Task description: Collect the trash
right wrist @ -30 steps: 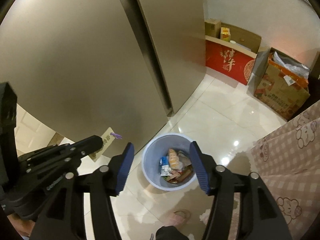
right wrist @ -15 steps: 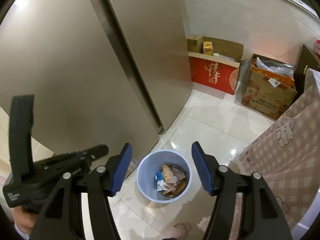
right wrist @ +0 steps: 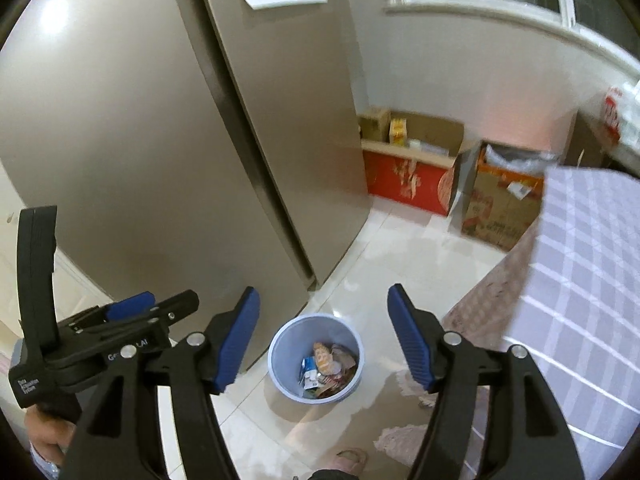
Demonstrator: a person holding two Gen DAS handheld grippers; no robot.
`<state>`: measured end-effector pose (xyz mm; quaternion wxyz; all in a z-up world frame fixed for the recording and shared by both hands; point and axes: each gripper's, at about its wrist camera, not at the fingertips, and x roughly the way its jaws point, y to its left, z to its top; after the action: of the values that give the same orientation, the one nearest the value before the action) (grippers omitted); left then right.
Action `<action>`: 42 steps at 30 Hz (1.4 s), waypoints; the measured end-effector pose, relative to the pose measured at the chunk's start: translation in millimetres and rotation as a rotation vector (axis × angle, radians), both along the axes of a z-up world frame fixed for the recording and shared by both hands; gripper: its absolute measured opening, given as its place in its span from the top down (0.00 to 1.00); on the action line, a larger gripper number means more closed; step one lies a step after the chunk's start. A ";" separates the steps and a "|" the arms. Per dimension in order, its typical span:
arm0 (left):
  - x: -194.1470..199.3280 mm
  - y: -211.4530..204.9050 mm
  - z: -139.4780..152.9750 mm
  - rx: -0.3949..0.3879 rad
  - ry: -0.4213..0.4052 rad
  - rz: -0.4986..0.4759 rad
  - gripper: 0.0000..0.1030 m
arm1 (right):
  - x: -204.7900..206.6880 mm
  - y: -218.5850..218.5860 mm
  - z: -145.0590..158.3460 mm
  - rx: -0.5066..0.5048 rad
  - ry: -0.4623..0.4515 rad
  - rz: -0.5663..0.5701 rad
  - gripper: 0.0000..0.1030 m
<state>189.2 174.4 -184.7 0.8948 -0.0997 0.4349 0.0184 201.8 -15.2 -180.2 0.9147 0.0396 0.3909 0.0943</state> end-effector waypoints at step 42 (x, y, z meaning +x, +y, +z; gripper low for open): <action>-239.0 -113.6 228.2 0.156 -0.664 -0.123 0.09 | -271.0 -61.2 212.7 -0.123 -0.562 -0.172 0.07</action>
<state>-49.8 60.7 43.6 0.9918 -0.0051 0.1225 -0.0358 -69.2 -76.5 32.5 0.9924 -0.0106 0.1226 -0.0002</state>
